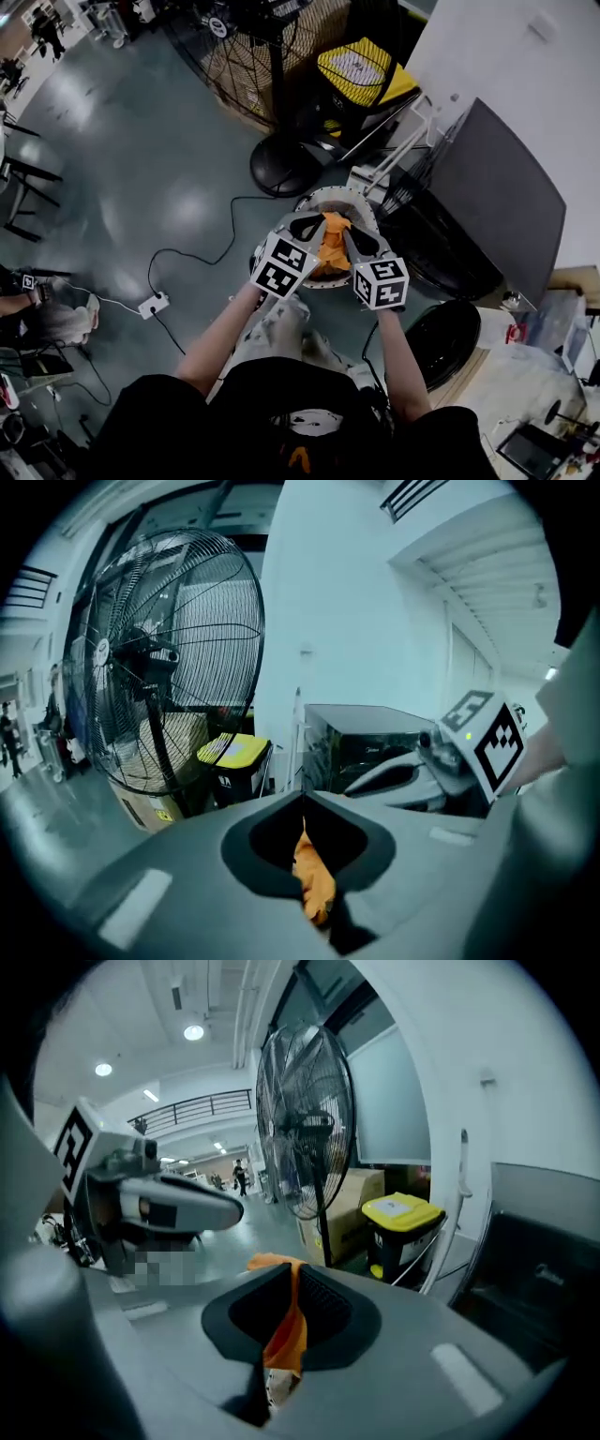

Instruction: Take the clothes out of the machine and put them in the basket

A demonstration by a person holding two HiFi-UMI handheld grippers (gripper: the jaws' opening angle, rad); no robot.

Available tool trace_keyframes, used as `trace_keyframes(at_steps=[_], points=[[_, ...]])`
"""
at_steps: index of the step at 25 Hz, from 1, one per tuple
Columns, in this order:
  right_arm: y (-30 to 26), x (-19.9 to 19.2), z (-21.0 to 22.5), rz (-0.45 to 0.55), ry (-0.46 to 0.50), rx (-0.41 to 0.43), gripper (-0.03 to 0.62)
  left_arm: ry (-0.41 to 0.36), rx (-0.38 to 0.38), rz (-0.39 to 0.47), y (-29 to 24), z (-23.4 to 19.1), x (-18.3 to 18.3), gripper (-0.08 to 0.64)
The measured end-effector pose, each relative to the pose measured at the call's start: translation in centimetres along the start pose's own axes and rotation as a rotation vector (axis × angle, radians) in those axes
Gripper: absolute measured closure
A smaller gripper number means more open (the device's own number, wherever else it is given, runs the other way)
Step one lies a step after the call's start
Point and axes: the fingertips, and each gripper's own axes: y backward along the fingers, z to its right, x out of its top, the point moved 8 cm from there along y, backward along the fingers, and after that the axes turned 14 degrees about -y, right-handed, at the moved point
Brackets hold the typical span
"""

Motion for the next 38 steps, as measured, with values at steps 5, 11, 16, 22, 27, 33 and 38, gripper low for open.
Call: trace_keyframes(at_steps=[5, 11, 16, 22, 27, 33, 38], points=[[-3.1, -4.3, 1.1, -0.119, -0.031, -0.016, 0.54, 0.027, -0.002, -0.04, -0.3, -0.7, -1.7, 0.557], [-6.7, -7.9, 1.8, -0.259, -0.032, -0.074, 0.518, 0.057, 0.008, -0.076, -0.1, -1.6, -3.7, 0.557], [-8.4, -7.9, 1.7, -0.281, -0.064, -0.069, 0.451, 0.077, 0.014, -0.085, 0.0, -2.5, -4.5, 0.557], [-8.7, -8.3, 1.1, -0.272, -0.064, -0.068, 0.436, 0.095, 0.02, -0.088, 0.4, -2.7, -5.7, 0.557], [-8.3, -7.6, 0.6, -0.242, -0.075, -0.068, 0.434, 0.088, 0.005, -0.083, 0.3, -3.1, -5.8, 0.557], [-5.4, -5.7, -0.1, -0.149, -0.09, -0.065, 0.437, 0.078, 0.0, -0.065, 1.0, -2.4, -4.8, 0.557], [-1.0, -4.0, -0.7, -0.046, -0.103, -0.06, 0.443, 0.05, -0.01, -0.037, 1.8, -0.5, -3.1, 0.557]])
